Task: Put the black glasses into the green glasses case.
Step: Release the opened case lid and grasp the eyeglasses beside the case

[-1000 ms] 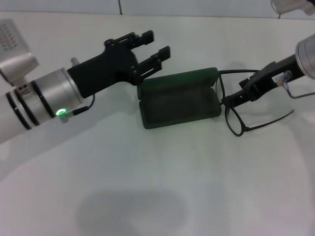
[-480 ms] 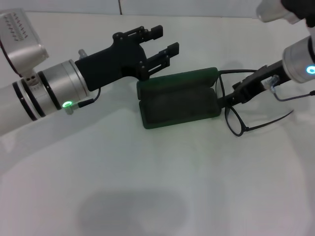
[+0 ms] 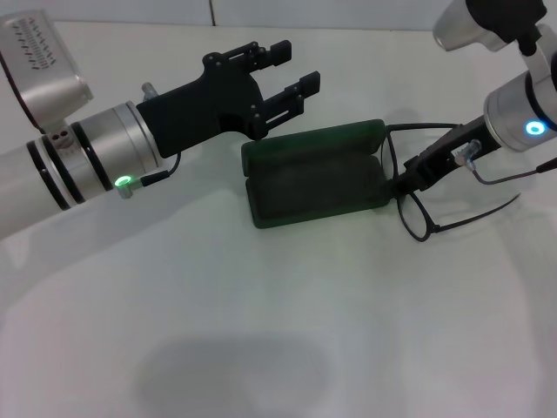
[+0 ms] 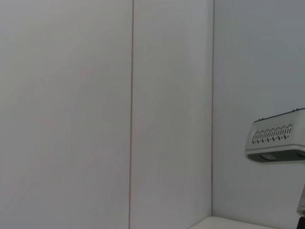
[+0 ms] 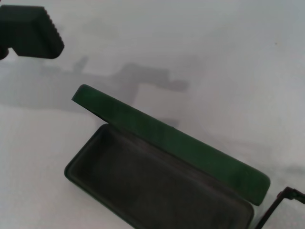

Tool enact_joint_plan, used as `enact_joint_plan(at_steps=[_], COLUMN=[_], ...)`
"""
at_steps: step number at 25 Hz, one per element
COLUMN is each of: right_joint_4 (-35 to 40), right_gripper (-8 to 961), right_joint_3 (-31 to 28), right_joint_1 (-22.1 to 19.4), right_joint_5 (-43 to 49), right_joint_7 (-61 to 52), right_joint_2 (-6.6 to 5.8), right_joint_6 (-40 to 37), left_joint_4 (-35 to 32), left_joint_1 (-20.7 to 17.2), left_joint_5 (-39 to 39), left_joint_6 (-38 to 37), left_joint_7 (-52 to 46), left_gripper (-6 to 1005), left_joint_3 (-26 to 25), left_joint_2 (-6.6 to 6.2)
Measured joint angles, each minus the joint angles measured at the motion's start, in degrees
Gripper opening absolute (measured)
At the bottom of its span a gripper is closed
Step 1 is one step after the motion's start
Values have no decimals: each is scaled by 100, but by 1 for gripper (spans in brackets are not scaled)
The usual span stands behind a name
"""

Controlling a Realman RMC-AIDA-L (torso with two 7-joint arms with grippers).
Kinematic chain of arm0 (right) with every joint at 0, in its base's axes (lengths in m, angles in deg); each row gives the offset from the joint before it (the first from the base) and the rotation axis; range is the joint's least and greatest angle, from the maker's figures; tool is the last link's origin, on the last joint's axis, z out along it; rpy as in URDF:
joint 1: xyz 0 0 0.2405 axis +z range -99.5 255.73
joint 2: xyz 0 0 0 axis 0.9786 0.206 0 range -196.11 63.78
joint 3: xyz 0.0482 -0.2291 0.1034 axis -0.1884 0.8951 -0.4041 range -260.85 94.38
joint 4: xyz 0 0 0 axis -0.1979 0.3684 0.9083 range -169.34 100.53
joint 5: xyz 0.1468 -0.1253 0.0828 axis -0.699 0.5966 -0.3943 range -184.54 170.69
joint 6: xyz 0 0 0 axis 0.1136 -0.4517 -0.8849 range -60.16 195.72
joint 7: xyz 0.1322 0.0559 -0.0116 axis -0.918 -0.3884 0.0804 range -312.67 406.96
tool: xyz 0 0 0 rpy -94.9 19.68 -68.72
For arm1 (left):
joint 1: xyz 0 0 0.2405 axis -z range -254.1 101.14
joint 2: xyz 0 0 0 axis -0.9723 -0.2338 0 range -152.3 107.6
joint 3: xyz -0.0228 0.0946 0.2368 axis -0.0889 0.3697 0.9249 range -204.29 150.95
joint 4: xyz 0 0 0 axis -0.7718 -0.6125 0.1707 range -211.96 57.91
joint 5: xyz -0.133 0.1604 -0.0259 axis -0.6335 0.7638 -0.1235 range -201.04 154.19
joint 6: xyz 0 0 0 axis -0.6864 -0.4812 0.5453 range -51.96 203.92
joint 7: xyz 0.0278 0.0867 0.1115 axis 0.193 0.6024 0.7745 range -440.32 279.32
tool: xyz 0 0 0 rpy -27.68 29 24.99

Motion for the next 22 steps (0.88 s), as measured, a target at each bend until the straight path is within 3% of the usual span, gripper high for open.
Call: enact_joint_plan(at_steps=[22], right_joint_4=[-84], right_gripper=[499], right_joint_3=[38], right_joint_1=[31], right_joint_5=[391], right_joint_7=[-170], right_joint_2=[-44], right_joint_6=[87], left_joint_4=[39], left_joint_1=[2], left_joint_5=[-8], left_joint_6=[0], left_joint_7=[17], left_gripper=[566], left_joint_3=[20], left_joint_2=[9])
